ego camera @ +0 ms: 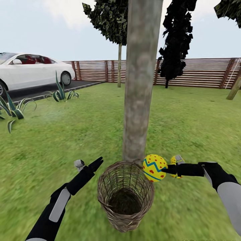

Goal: Take the three Easter eggs out of the wicker basket on the lawn in the garden, then place them on the lawn next to a single tree (choose any tree) so that all three eggs are next to the same tree and none are left in the basket.

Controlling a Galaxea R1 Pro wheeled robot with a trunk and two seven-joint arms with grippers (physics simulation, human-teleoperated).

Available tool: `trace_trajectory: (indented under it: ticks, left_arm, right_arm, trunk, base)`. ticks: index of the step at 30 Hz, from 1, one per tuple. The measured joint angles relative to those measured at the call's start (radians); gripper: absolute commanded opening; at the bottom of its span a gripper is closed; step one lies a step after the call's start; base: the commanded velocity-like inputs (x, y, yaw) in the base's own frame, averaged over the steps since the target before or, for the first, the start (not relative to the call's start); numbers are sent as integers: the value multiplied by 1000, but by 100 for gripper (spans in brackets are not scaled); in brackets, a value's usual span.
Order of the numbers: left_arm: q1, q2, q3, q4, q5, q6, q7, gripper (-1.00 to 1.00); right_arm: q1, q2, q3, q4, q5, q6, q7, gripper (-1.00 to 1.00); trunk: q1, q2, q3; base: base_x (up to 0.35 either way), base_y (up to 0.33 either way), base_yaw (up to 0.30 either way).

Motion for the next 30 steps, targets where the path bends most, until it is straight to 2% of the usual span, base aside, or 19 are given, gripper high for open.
trace_trajectory:
  ticks: [6, 9, 14, 16, 17, 18, 23, 30]
  left_arm:
    - [0, 0, 1, 0, 2, 0, 2, 100]
    - [0, 0, 2, 0, 3, 0, 2, 100]
    - [0, -1, -7, -3, 0, -3, -2, 100]
    - [0, -20, -10, -3, 0, -36, -2, 100]
    - [0, -28, -45, -3, -1, -57, -2, 100]
    - [0, -29, -55, -3, 0, -60, -2, 100]
    - [0, -29, -66, -3, 0, -62, -2, 100]
    - [0, -29, -66, -3, -1, -62, -2, 100]
  right_arm:
    - [0, -1, -1, 1, 0, 1, -2, -100]
    - [0, 1, -1, 1, 0, 1, -27, -100]
    - [0, 3, -1, 0, 2, -1, -49, -100]
    - [0, 3, -1, -1, 3, 0, -49, -100]
    - [0, 1, -2, 0, 1, 0, -49, -100]
    - [0, 1, -2, 0, 1, 1, -49, -100]
    - [0, 0, -4, 1, 0, 2, -49, -100]
    - [0, 0, -4, 2, -1, 2, -49, -100]
  trunk:
    - [0, 0, 6]
    - [0, 0, 10]
    - [0, 0, 11]
    - [0, 0, 12]
    - [0, 0, 13]
    - [0, 0, 15]
    - [0, 0, 20]
    - [1, 0, 28]
  base:
    - [0, 0, -215]
    - [0, 0, -207]
    - [0, 0, -34]
    - [0, 0, -172]
    - [0, 0, -223]
    - [0, 0, -226]
    - [-14, 0, -228]
    - [-282, 0, -229]
